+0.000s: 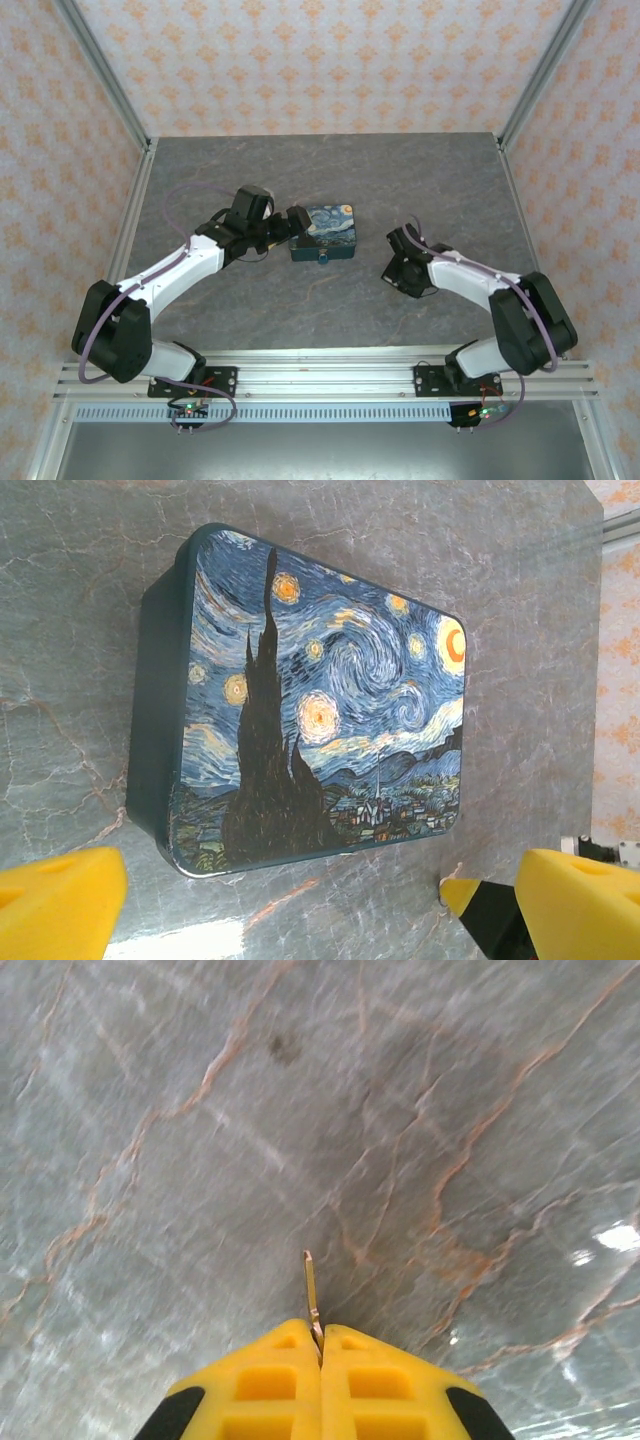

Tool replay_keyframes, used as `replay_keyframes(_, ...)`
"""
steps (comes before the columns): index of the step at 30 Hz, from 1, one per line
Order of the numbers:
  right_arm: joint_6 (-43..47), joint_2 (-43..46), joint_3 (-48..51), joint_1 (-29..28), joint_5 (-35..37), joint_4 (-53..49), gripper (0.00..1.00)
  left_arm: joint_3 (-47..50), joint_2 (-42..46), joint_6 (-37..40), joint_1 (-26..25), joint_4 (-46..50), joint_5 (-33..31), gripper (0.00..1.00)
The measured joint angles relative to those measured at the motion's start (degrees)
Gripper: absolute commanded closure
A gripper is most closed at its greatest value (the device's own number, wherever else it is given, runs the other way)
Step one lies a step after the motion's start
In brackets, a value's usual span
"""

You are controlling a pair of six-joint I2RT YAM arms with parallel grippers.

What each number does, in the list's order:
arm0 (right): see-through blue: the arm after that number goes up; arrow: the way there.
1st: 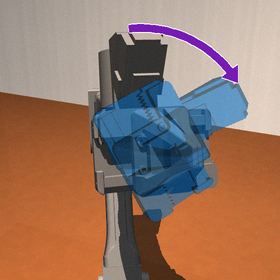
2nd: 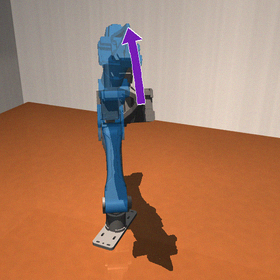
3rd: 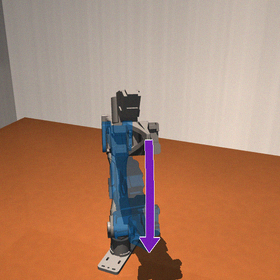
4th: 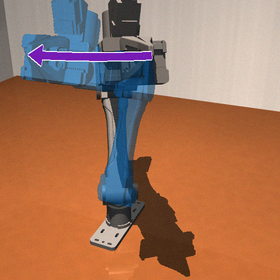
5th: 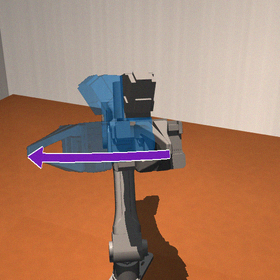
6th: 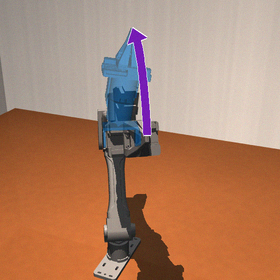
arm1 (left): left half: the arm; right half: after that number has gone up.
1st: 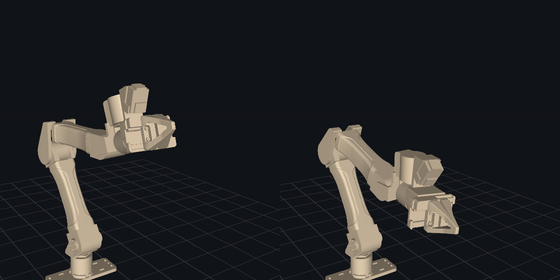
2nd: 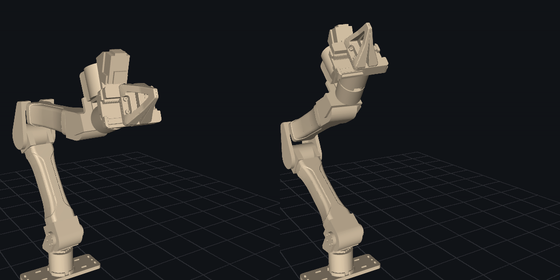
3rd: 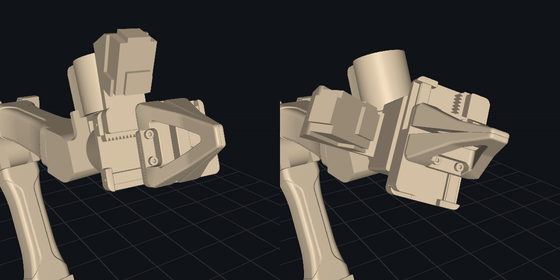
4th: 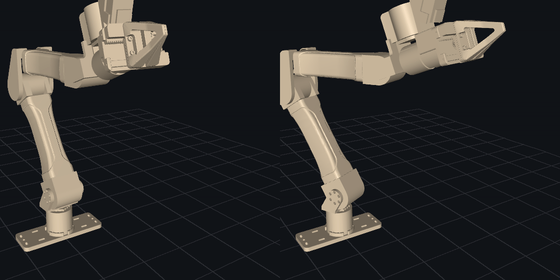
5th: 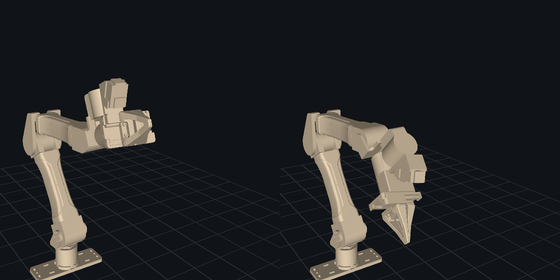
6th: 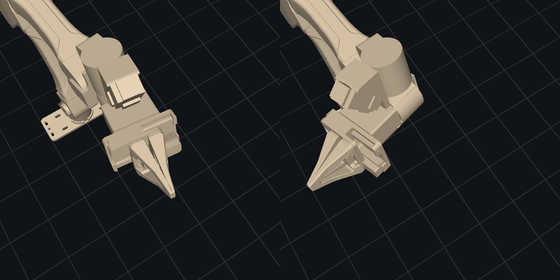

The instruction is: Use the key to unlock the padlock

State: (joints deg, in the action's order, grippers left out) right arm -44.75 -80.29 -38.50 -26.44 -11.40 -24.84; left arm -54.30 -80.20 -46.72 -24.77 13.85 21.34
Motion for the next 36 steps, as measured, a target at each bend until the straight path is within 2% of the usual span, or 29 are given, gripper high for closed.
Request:
replay_keyframes(4, 2.43, 5.7, 4.46, -0.02, -7.39, 5.44, 1.0, 0.48, 0.35, 0.0, 0.0, -0.02, 1.55, 0.0)
replay_keyframes(10, 7.82, 10.62, 6.71, -0.02, -21.88, 20.02, 1.0, 0.5, 0.83, -0.46, 0.0, -1.53, 4.59, 0.0)
replay_keyframes(18, 12.28, 5.38, 5.88, -0.04, -39.41, 34.86, 1.0, 0.44, 0.39, -2.99, 0.0, -5.84, 9.6, 0.07)
replay_keyframes(22, 12.5, 1.51, 2.99, -0.04, -46.18, 38.21, 1.0, -0.31, -1.79, -2.8, 0.0, -6.25, 12.22, 0.17)
replay_keyframes(27, 12.46, -0.9, -0.74, -0.04, -51.87, 41.0, 1.0, -0.46, -4.59, -2.82, 0.0, -8.17, 15.72, 0.33)
replay_keyframes(36, 10.93, -3.76, -2.01, -0.04, -54.27, 44.06, 1.0, -0.46, -7.85, -6.16, -0.07, -16.63, 20.7, 0.49)
